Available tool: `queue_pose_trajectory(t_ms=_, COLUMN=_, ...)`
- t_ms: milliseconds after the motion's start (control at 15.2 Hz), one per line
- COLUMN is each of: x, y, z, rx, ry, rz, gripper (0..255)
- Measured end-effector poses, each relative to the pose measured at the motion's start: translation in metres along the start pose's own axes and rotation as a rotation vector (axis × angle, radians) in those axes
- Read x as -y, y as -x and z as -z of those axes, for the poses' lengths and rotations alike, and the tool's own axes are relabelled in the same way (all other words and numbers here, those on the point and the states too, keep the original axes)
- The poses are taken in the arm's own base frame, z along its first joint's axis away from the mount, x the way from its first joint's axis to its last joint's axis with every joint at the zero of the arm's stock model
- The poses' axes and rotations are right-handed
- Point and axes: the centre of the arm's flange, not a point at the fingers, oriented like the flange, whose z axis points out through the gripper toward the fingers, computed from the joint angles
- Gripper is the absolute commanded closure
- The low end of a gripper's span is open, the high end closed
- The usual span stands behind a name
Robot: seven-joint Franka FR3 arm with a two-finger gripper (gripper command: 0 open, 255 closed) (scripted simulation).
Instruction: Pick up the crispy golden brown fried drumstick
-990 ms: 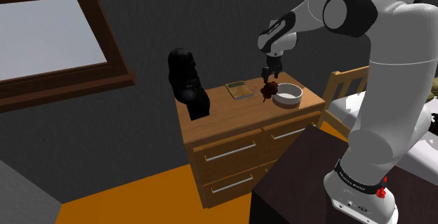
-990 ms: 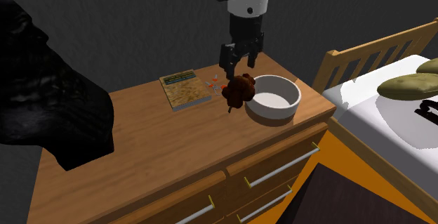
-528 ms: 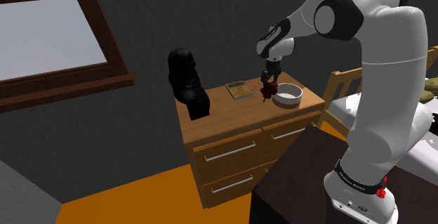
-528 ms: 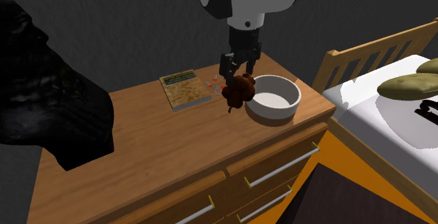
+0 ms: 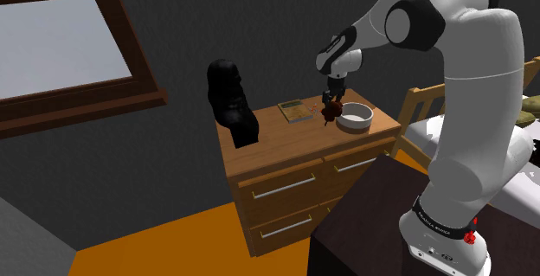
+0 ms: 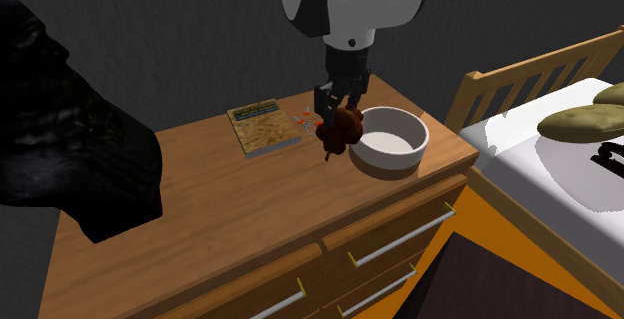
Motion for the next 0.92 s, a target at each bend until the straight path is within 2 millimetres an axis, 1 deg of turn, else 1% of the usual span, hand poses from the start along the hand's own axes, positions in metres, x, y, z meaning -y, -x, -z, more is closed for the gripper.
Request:
queue_pose_trajectory(t_ms=396, x=0.0, y=0.0, z=0.001, rx=0.001, ry=0.0, rz=0.0, gripper=255)
queue_pose_trajectory(t_ms=528, x=-0.001, y=0.0, z=0.009, rx=0.002, ry=0.0, rz=0.0, gripper=255)
queue_pose_trajectory(t_ms=924, x=0.001, y=0.001, z=0.04, rx=0.002, ry=0.0, rz=-0.001, gripper=255)
